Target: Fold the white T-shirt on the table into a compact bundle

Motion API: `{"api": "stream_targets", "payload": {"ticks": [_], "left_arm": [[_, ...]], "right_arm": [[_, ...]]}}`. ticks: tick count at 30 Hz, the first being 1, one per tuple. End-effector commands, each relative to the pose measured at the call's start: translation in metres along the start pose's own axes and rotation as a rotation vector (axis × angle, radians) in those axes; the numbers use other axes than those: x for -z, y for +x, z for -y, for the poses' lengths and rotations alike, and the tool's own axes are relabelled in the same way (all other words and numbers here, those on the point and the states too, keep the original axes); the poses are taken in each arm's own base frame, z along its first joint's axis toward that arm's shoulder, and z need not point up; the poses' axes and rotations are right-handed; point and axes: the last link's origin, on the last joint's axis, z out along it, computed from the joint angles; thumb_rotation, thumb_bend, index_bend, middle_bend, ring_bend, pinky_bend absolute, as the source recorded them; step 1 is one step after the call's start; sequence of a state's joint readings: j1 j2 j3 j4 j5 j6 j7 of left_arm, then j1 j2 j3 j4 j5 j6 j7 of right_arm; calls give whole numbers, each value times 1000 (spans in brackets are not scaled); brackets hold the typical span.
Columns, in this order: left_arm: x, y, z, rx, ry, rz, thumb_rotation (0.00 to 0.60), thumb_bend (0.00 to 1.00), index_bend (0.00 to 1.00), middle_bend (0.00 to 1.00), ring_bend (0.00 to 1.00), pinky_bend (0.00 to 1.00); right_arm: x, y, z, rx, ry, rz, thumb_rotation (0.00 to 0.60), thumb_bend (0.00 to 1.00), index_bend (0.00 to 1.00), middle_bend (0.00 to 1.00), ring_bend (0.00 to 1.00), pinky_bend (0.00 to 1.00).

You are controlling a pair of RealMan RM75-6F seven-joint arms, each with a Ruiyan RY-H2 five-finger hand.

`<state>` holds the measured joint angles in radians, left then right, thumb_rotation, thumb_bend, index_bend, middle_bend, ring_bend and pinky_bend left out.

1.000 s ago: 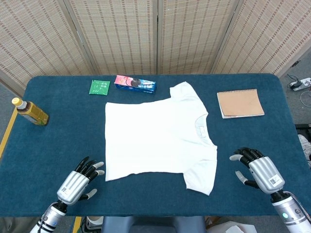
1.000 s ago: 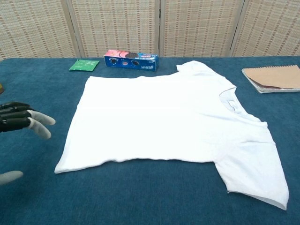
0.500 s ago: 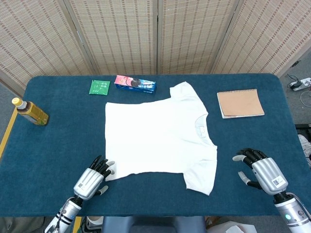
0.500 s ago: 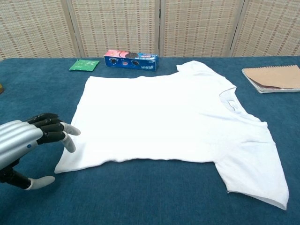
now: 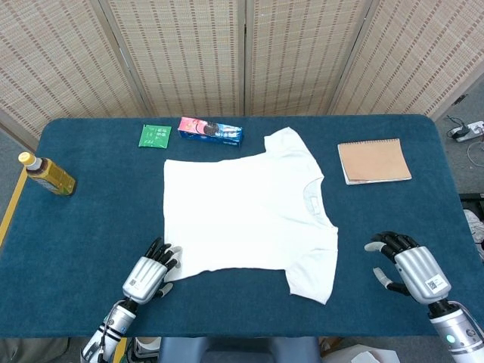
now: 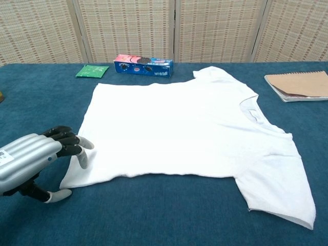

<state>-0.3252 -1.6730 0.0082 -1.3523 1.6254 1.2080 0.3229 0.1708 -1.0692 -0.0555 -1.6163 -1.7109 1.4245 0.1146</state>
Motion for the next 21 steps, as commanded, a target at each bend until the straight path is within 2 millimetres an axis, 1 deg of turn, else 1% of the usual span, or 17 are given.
{"api": "stream_targets", "payload": {"ticks": [1,8,11,16,18,21], "left_arm": [[-2,-1,-1,3,4,5,600,251,516,210,149,2],[-6,-5,2,21,26,-2,600,254,555,228,152,2],[-7,-6,4,24,32,2,600,300,572,234,155,2],[-6,-6,4,36,25,-5,600,408,596,234,156,2],[-5,-5,4,38,23,-5,600,439,603,234,156,2],[-5,-6,4,37,22,-2,600,461,608,234,156,2]], "right_arm": [[0,0,-1,-1,-4,-1,600,350,339,265,187,257],[-1,-2,-2,-1,-8,11,600,350,340,265,187,257],[-2,-4,-3,5,-8,28,600,350,339,265,187,257],[-4,-5,-2,25,9,50,600,350,340,265,187,257],[-5,-5,-1,26,15,52,600,350,340,265,187,257],[-6,-5,0,25,19,52,600,350,340,265,187,257]]}}
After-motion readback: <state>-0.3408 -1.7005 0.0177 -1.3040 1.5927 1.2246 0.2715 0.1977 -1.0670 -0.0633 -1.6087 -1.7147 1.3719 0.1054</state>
